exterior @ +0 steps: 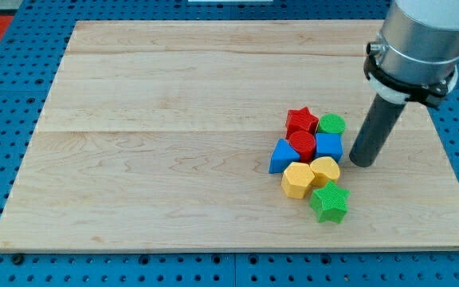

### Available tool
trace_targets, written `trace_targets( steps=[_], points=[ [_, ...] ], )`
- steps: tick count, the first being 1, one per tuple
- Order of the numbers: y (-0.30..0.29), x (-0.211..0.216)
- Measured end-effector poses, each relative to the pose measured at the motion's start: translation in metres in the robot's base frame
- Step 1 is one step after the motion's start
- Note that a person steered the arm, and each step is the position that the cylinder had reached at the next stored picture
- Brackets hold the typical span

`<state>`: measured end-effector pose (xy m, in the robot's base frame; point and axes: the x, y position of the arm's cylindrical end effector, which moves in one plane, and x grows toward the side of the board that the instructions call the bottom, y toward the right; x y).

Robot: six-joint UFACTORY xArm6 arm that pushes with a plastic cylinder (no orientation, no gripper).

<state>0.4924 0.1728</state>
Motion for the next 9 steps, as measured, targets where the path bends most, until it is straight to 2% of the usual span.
trace_targets(
  steps=[5, 9],
  points=[
    [-0.034, -0.019],
    [-0.05, -0.106]
  ],
)
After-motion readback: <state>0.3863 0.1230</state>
